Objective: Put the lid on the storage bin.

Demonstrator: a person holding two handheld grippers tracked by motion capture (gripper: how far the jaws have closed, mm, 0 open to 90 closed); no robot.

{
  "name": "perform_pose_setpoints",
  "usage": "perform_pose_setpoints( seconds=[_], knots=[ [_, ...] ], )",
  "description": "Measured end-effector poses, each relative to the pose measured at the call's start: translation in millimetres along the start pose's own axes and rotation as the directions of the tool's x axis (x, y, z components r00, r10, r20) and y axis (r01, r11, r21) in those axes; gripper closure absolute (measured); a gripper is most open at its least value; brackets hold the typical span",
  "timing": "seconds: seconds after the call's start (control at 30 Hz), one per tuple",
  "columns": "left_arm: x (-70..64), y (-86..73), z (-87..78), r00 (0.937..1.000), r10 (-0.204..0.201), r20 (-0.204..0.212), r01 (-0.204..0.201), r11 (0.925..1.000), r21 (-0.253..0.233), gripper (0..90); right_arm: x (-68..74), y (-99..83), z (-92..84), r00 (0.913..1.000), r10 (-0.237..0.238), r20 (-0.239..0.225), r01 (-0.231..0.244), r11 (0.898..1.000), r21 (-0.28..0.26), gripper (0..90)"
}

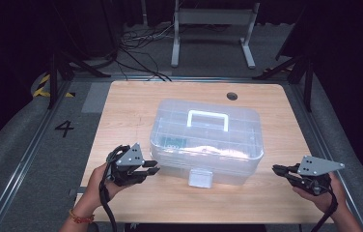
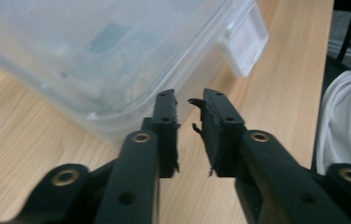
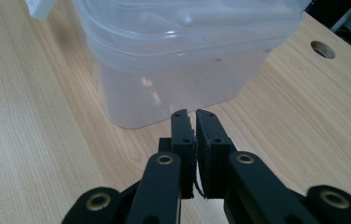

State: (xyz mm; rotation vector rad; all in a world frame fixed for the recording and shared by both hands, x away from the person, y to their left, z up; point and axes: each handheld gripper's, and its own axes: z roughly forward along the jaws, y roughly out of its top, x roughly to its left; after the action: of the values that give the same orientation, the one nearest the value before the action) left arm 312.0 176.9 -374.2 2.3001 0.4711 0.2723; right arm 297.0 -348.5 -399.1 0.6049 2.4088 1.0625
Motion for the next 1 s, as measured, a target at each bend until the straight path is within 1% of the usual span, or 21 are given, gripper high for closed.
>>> perform_pose_setpoints(
  seconds=[0.07,0.1,0.17,0.27,0.33,0.37,0.4,0.43,0.47,0.5,0.53,0.57,0.6,0.67,0.77,0.8,0.87,0.9,0.93,0.97,1.0],
  knots=[
    [0.3,-3.5,-2.0,1.0000,-0.003,-0.008,0.003,1.0000,-0.005,68.8,-0.8,-0.9,-1.0,0.9999,-0.001,0.016,0.001,1.000,-0.003,86.8],
    [0.1,-5.1,-3.4,0.9996,0.011,-0.026,-0.011,0.9999,0.011,65.4,-1.9,-1.4,-1.5,0.9998,0.003,0.018,-0.003,1.000,-0.007,86.1],
    [1.4,-8.7,-5.5,0.9987,0.015,-0.048,-0.014,0.9997,0.022,62.0,-5.5,-3.5,-3.1,0.9995,0.018,0.025,-0.018,1.000,-0.004,84.3],
    [3.8,-14.0,-8.3,0.9977,0.000,-0.068,0.002,0.9995,0.031,55.2,-8.5,-6.4,-4.9,0.9990,0.033,0.029,-0.033,0.999,-0.003,81.8],
    [5.4,-20.5,-10.7,0.9950,-0.011,-0.099,0.016,0.9986,0.050,48.7,-9.2,-8.8,-5.2,0.9988,0.037,0.033,-0.037,0.999,0.010,79.9],
    [6.9,-23.4,-10.7,0.9949,-0.017,-0.100,0.023,0.9980,0.059,46.8,-9.1,-10.7,-5.6,0.9987,0.041,0.031,-0.041,0.999,0.010,78.4],
    [8.1,-27.5,-10.4,0.9929,-0.019,-0.117,0.028,0.9966,0.078,41.7,-9.8,-12.4,-5.6,0.9987,0.042,0.030,-0.043,0.999,0.009,75.8],
    [8.1,-27.5,-10.4,0.9929,-0.019,-0.117,0.028,0.9966,0.078,36.7,-9.8,-12.4,-5.6,0.9987,0.042,0.030,-0.043,0.999,0.009,75.8],
    [9.1,-30.8,-10.3,0.9914,-0.018,-0.130,0.031,0.9948,0.097,36.7,-10.0,-14.5,-5.0,0.9982,0.053,0.029,-0.054,0.998,0.024,74.5],
    [10.1,-34.3,-10.0,0.9906,-0.017,-0.136,0.032,0.9936,0.108,32.1,-10.1,-18.1,-4.4,0.9974,0.063,0.035,-0.064,0.997,0.035,70.5],
    [11.4,-40.8,-9.3,0.9872,-0.025,-0.157,0.045,0.9912,0.124,28.7,-11.2,-20.1,-4.1,0.9972,0.064,0.039,-0.066,0.997,0.036,68.1],
    [11.4,-40.8,-9.3,0.9872,-0.025,-0.157,0.045,0.9912,0.124,25.7,-11.2,-20.1,-4.1,0.9972,0.064,0.039,-0.066,0.997,0.036,68.1],
    [12.7,-44.8,-9.3,0.9856,-0.032,-0.166,0.054,0.9894,0.134,25.7,-11.9,-22.0,-3.9,0.9964,0.074,0.042,-0.076,0.996,0.045,65.6],
    [15.1,-51.3,-9.3,0.9837,-0.052,-0.172,0.075,0.9887,0.130,20.8,-13.2,-27.1,-3.7,0.9938,0.097,0.055,-0.100,0.993,0.059,60.3],
    [16.8,-59.2,-9.3,0.9804,-0.067,-0.185,0.093,0.9869,0.132,18.1,-15.9,-34.9,-4.3,0.9916,0.119,0.050,-0.122,0.991,0.062,53.3],
    [17.5,-62.2,-9.4,0.9783,-0.080,-0.191,0.107,0.9850,0.135,17.8,-16.3,-37.8,-4.8,0.9900,0.129,0.057,-0.133,0.989,0.059,51.1],
    [17.9,-67.3,-8.2,0.9736,-0.090,-0.210,0.120,0.9832,0.138,15.4,-17.9,-45.1,-4.7,0.9832,0.157,0.093,-0.163,0.985,0.060,43.0],
    [18.1,-70.0,-7.7,0.9717,-0.100,-0.214,0.131,0.9816,0.139,15.6,-18.4,-48.7,-4.7,0.9801,0.171,0.100,-0.178,0.982,0.064,42.6],
    [19.0,-72.9,-6.7,0.9709,-0.101,-0.217,0.135,0.9796,0.149,15.7,-18.8,-52.5,-4.8,0.9781,0.179,0.106,-0.186,0.980,0.065,40.8],
    [20.0,-75.4,-5.4,0.9676,-0.093,-0.235,0.136,0.9752,0.174,15.7,-18.7,-56.4,-4.9,0.9755,0.185,0.119,-0.193,0.979,0.060,37.6],
    [20.6,-77.7,-4.5,0.9654,-0.098,-0.242,0.145,0.9725,0.183,15.7,-18.3,-60.3,-5.0,0.9713,0.194,0.138,-0.203,0.977,0.059,35.1]
  ],
)
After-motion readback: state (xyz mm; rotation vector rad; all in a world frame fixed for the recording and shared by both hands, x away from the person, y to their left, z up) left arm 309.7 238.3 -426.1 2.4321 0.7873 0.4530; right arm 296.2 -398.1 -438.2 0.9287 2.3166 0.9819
